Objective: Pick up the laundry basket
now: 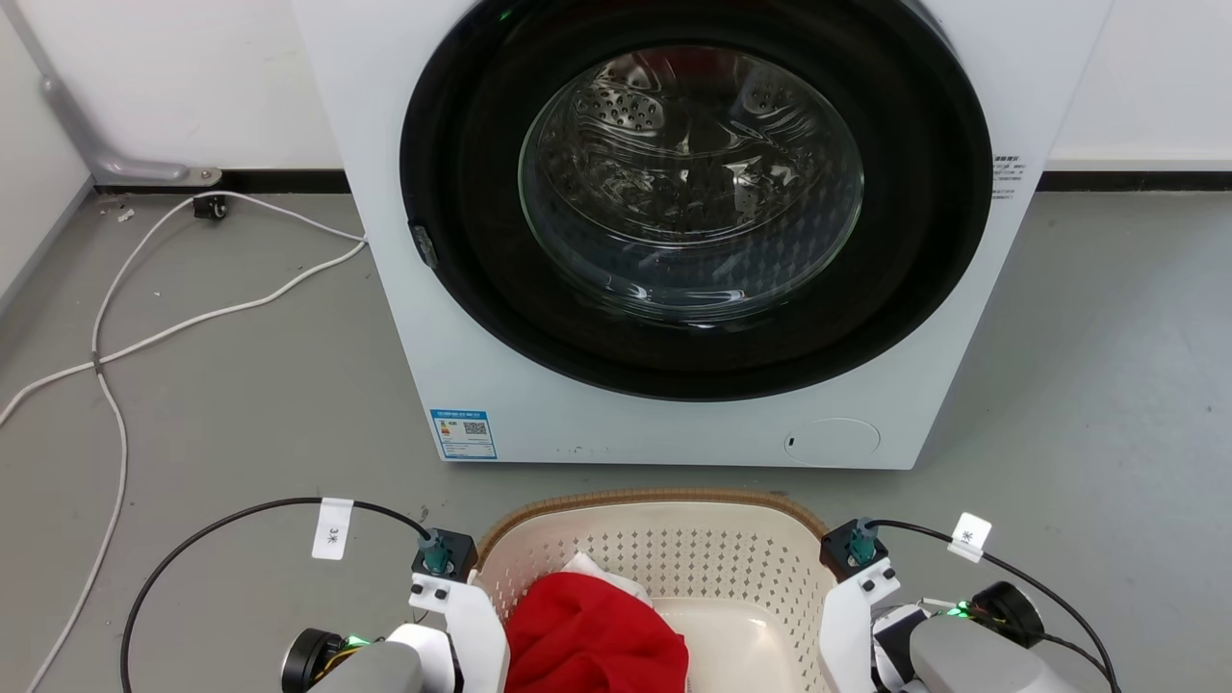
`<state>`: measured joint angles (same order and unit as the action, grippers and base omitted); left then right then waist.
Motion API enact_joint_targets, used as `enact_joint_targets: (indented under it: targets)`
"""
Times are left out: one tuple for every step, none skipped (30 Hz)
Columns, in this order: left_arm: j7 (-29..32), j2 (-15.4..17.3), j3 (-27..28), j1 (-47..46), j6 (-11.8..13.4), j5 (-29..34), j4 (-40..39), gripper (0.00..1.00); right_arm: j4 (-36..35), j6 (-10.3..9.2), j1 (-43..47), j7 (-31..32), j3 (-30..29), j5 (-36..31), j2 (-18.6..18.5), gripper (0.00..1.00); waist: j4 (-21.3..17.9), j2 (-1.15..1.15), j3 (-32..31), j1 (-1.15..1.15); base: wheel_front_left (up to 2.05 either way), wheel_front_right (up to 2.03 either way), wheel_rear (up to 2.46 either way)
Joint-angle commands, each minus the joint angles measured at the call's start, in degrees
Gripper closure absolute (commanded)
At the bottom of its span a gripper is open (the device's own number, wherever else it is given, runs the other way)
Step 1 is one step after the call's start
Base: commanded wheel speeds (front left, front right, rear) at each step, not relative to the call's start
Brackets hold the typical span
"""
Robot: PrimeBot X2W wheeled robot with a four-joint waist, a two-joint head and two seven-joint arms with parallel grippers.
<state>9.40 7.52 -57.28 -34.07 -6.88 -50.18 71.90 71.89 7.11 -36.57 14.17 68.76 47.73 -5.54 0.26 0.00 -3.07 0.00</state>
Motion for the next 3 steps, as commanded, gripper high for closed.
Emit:
enact_joint_targets:
  targets:
    - [-0.47,-1.55,-0.56,-1.03,-0.99,-0.26,-1.04,1.0,-0.98,0.68,-1.41,-0.53,0.5,0.22,1.73,1.0,0.02,0.0,0.01,0.0,0.0,0.0,0.0]
    - [-0.5,-1.53,-0.69,-1.04,-0.99,-0.4,-1.02,1.0,-0.95,0.68,-1.4,-0.56,0.65,0.4,1.71,1.0,0.03,0.0,0.02,0.0,0.0,0.0,0.0]
    - [-0.52,-1.52,-0.83,-1.06,-0.99,-0.43,-1.0,1.0,-0.92,0.68,-1.39,-0.58,0.78,0.56,1.69,1.0,0.04,0.0,0.03,0.0,0.0,0.0,0.0]
